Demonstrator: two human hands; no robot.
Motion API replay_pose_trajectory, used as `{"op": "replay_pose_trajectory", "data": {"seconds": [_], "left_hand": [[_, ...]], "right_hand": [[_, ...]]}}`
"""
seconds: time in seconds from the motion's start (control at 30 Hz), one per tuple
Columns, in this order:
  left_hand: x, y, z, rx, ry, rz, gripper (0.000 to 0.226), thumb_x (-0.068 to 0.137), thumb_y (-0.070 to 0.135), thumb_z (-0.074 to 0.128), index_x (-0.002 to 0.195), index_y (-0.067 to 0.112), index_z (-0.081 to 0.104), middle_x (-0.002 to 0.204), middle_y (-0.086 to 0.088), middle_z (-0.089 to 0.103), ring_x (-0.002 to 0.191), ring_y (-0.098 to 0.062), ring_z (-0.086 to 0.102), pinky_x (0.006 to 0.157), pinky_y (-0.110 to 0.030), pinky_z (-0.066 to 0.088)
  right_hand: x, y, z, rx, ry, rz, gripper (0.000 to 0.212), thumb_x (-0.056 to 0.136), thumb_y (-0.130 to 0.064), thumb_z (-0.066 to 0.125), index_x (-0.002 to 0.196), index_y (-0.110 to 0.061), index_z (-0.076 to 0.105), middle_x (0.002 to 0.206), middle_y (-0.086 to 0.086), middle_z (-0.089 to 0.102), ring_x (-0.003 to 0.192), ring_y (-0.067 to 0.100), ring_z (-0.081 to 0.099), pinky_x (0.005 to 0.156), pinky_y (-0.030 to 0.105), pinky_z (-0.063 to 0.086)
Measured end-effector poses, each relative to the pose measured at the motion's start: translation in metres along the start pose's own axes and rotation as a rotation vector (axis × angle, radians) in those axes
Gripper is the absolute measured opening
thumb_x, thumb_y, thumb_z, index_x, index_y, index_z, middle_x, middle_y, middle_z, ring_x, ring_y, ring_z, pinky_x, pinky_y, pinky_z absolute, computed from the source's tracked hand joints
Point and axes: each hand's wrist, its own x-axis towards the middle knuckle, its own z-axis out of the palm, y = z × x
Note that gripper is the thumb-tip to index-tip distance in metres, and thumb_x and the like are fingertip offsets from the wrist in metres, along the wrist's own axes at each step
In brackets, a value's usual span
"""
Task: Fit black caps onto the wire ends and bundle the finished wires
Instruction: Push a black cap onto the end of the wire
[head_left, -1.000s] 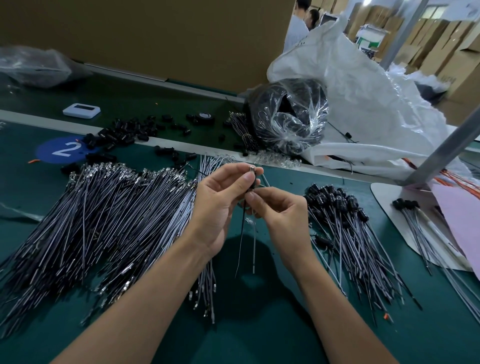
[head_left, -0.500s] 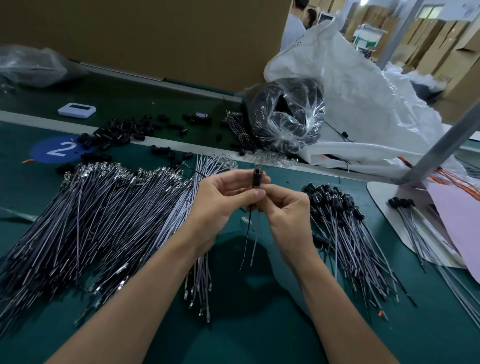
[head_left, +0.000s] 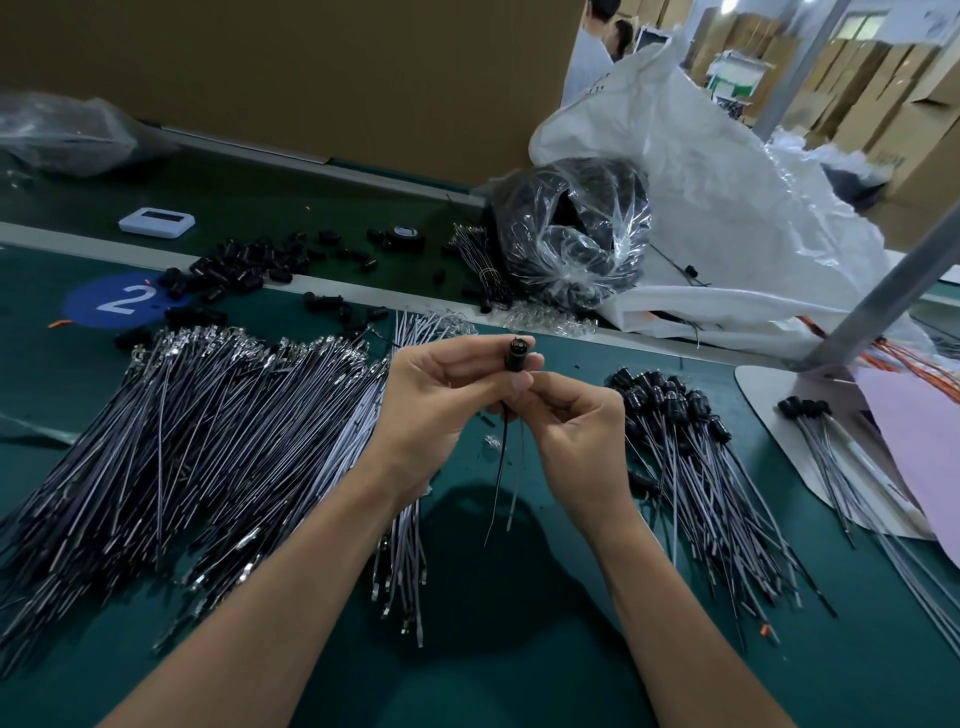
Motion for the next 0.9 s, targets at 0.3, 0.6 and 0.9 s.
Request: {"op": "replay_pose_trajectory", "data": {"seconds": [0.3,0.6,0.9], "left_hand": [[0.0,0.001,-0.003,-0.002,-0.017,0.021,0.025,0.069,0.007,0.075,0.092,0.015,0.078,0.091,-0.009,0.076,0.086,-0.022,0.073,0.073,-0.031,0.057],[0.001,-0.001,-0.002,-0.05,0.1,-0.001,0.022,0.065,0.006,0.076,0.087,0.01,0.078,0.084,-0.014,0.075,0.08,-0.024,0.074,0.071,-0.027,0.058],[0.005,-0.007,-0.012,-0.035,0.3,-0.139,0.019,0.071,0.011,0.075,0.089,0.006,0.073,0.08,-0.013,0.075,0.059,-0.021,0.071,0.058,-0.024,0.056]], "right_hand": [[-0.001,-0.001,0.001,-0.109,0.008,-0.081,0.012,0.087,-0.006,0.069,0.077,-0.003,0.075,0.068,0.002,0.072,0.065,0.012,0.068,0.067,0.025,0.054],[-0.004,-0.003,0.004,-0.179,-0.066,-0.055,0.008,0.082,-0.008,0.071,0.077,-0.002,0.074,0.071,0.001,0.074,0.067,0.022,0.07,0.068,0.049,0.055],[-0.006,0.004,-0.002,-0.324,0.046,-0.029,0.021,0.093,-0.024,0.064,0.079,-0.014,0.076,0.061,0.003,0.067,0.052,0.029,0.055,0.047,0.039,0.043]]}}
